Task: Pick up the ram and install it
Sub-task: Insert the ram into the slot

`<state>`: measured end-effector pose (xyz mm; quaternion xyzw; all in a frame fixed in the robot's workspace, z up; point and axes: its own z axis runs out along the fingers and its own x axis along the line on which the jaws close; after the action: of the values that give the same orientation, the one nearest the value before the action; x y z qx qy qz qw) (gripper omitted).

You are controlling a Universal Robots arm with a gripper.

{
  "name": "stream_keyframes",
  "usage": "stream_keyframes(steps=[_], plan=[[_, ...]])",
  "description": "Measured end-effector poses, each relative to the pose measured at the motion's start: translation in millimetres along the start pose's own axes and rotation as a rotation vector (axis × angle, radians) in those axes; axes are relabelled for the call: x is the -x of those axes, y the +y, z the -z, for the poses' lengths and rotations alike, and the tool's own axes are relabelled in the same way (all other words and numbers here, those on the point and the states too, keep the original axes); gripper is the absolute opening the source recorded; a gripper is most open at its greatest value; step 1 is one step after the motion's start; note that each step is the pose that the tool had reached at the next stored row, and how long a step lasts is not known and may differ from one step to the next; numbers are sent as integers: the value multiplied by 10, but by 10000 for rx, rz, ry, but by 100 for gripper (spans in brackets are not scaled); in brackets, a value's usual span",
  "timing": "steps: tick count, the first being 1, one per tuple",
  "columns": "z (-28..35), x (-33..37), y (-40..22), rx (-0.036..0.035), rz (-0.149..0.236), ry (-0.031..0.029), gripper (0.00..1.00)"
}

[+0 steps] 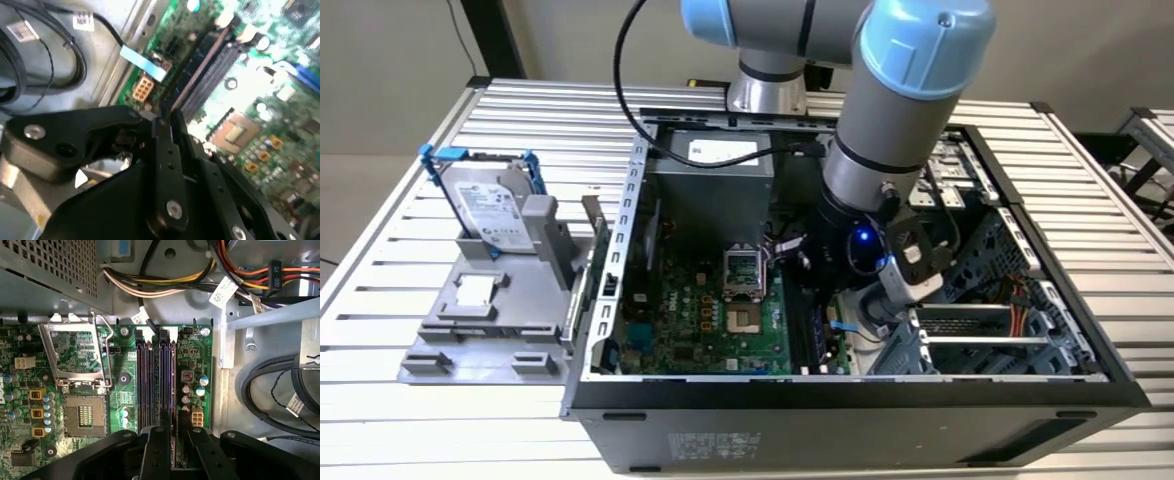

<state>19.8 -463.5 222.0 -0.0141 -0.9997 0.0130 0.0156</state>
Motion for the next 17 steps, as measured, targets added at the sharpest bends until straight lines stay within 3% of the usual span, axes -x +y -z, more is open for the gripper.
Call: stream_keyframes(steps=[7, 11, 12, 17], plan=[[309, -10, -7, -3, 2, 1, 100], [311, -9, -3, -20, 3, 21, 100], [311, -10, -3, -20, 3, 21, 0], [312, -10, -3, -21, 3, 21, 0]])
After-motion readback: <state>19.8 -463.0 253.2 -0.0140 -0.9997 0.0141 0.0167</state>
